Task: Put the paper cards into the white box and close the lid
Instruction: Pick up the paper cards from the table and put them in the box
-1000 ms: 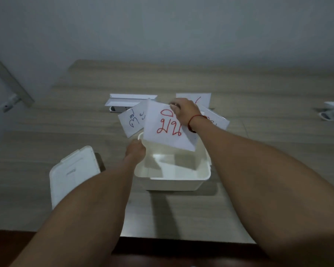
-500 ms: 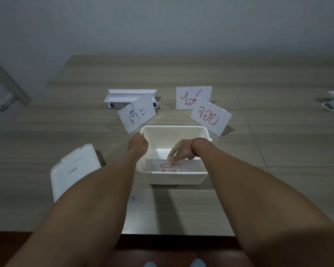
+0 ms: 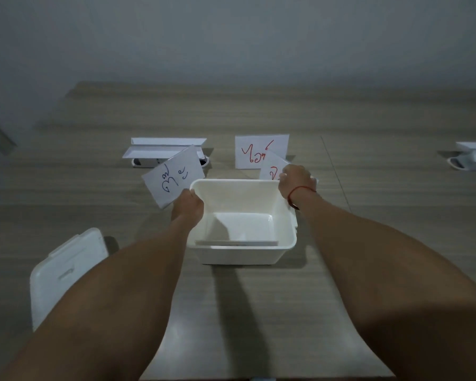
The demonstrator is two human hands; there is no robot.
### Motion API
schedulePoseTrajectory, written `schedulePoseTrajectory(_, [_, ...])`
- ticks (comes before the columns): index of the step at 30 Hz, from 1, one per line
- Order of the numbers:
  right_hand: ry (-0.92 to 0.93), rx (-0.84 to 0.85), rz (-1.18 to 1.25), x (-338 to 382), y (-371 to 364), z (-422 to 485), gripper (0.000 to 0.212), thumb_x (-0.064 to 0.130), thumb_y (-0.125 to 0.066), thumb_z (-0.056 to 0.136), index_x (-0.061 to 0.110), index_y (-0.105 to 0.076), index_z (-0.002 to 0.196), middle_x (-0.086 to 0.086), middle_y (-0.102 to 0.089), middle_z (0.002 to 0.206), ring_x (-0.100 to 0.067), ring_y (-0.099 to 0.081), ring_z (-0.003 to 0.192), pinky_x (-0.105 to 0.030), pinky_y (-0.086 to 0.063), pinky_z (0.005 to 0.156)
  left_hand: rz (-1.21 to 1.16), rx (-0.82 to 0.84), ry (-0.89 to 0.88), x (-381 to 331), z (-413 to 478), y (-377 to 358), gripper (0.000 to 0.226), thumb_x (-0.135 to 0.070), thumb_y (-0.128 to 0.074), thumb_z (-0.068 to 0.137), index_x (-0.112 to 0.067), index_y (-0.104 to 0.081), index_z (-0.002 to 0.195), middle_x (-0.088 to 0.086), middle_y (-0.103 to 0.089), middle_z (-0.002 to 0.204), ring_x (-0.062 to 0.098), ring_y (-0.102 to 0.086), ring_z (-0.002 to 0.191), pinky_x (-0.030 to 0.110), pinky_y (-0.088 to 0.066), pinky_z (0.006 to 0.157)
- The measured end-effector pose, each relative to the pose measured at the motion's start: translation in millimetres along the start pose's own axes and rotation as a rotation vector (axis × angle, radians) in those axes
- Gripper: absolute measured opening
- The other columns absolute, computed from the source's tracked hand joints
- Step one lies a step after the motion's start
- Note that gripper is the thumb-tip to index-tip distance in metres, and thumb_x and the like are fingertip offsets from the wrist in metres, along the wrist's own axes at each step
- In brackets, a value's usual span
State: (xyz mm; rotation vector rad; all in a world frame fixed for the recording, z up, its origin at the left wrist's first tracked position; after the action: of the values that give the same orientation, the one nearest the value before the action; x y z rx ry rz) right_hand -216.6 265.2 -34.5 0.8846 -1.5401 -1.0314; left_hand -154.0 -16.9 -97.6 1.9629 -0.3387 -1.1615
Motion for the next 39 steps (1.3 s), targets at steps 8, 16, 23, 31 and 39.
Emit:
schedulePoseTrajectory(8, [-0.104,0.008,-0.112,-32.4,-18.0,56.2,0.045,0.027,-0.052,0.095,0.012,-0.044,0.137,-0.011,-0.045,0.143,-0.029,-0.038,0.136,-0.048,-0.027,0.114,0.063,-0.11,0.055,-20.2,24.0,-4.0,0.049,-0.031,-0.023,0.099,-0.004,-0.056,0.122,0.022,-0.059,0.124,0.039,-0.057,0.113,0.042,-0.044,0.094])
schedulePoseTrajectory(16, [-0.246,-0.008,0.057,-50.2,-24.2,60.4,0.032,0.012,-0.042,0.096,0.007,-0.055,0.125,-0.018,-0.056,0.133,-0.034,-0.049,0.127,-0.043,-0.035,0.105,0.089,-0.147,0.044,-20.6,30.9,-4.6,0.048,-0.032,-0.023,0.098,-0.004,-0.058,0.116,0.021,-0.062,0.116,0.037,-0.06,0.106,0.04,-0.045,0.085])
schedulePoseTrajectory(23, [-0.092,-0.146,0.089,-24.5,13.3,50.6,0.033,0.009,-0.045,0.097,0.014,-0.053,0.128,-0.013,-0.057,0.131,-0.032,-0.045,0.127,-0.041,-0.035,0.102,0.075,-0.02,0.03,-15.0,26.1,-8.8,0.044,-0.03,-0.032,0.101,-0.004,-0.037,0.136,0.024,-0.053,0.13,0.04,-0.055,0.116,0.042,-0.044,0.086])
schedulePoseTrajectory(31, [0.119,-0.322,0.057,32.0,91.8,29.1,0.027,0.022,-0.038,0.1,0.017,-0.057,0.118,-0.011,-0.061,0.124,-0.029,-0.047,0.122,-0.039,-0.032,0.099,0.052,0.131,0.041,-9.4,8.5,-3.5,0.04,-0.018,-0.034,0.1,0.0,-0.04,0.136,0.025,-0.049,0.134,0.04,-0.051,0.121,0.043,-0.044,0.095])
schedulePoseTrajectory(39, [0.248,-0.013,0.172,57.7,54.2,6.8,0.03,0.032,-0.039,0.099,0.019,-0.062,0.113,-0.007,-0.064,0.123,-0.028,-0.052,0.12,-0.037,-0.031,0.102,-0.001,0.144,-0.002,-3.4,-0.8,3.7,0.042,-0.014,-0.031,0.101,-0.004,-0.038,0.141,0.023,-0.048,0.138,0.039,-0.049,0.124,0.041,-0.041,0.098])
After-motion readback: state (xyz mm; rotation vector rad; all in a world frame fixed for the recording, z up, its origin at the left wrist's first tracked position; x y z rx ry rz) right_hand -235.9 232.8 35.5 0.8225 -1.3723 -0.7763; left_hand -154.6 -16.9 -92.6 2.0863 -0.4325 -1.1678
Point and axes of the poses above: each hand's wrist, its own z-axis towards the middle knuckle, its own y-axis out of the back of the hand, x = y × z, the point moved 9 cm from there along z, towards the middle knuckle
